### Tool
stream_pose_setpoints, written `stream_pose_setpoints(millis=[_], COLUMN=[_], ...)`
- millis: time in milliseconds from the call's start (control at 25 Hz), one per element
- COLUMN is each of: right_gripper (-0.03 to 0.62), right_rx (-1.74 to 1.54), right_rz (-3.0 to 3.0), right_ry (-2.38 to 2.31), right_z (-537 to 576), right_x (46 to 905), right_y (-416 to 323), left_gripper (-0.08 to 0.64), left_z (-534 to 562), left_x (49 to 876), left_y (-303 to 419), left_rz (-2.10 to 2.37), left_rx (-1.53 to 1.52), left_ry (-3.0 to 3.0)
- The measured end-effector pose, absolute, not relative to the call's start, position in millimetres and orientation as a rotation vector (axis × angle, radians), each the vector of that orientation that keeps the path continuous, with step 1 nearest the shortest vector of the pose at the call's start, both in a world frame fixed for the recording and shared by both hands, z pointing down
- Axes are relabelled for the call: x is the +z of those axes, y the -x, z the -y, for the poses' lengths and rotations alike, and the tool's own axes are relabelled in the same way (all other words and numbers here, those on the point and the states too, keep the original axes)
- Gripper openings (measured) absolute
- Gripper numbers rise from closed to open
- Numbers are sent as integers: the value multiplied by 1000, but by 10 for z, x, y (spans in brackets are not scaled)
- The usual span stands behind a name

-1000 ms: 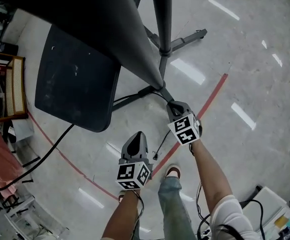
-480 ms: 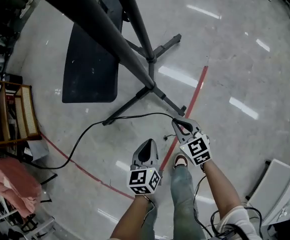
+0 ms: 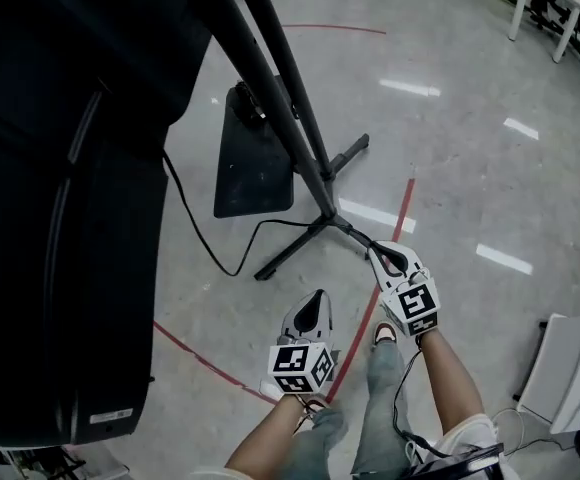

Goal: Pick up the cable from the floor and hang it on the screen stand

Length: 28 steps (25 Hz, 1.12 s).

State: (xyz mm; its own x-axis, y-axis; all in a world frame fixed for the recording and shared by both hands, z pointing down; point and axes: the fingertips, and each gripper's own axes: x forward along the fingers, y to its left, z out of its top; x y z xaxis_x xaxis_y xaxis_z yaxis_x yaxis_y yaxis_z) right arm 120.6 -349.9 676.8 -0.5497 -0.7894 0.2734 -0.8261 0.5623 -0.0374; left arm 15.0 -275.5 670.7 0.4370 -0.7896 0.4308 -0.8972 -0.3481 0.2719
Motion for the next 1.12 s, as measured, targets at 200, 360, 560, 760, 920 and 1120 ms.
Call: stream_pose_setpoints(millis=[200, 360, 560, 760, 920, 1120], right_gripper=[21, 21, 21, 21, 21, 21], right_rx=[67, -10, -134, -292, -393, -470], right_rz=[2671, 2719, 2729, 2723, 2695, 2696], right_ry=[-1346, -1315, -1243, -1168, -1186, -1203], right_z=[3331, 3117, 2849, 2783, 2810, 2828], right_x=[5501, 4645, 3805, 3047, 2435, 1728], right_y=[-1113, -1046, -835, -544, -405, -284], left_gripper=[3, 3, 3, 3, 3, 3], left_z=[2620, 2510, 2411, 2440, 2397, 2419], left_x=[5662, 4891, 4076, 3324, 2709, 2088], left_y=[-193, -160, 39, 256, 365, 502], left_rz=[1427, 1515, 1601, 1681, 1742, 1816], left_rx=[269, 218, 169, 68, -18, -87], left_ry=[-2342, -2377, -2397, -2411, -2442, -2452])
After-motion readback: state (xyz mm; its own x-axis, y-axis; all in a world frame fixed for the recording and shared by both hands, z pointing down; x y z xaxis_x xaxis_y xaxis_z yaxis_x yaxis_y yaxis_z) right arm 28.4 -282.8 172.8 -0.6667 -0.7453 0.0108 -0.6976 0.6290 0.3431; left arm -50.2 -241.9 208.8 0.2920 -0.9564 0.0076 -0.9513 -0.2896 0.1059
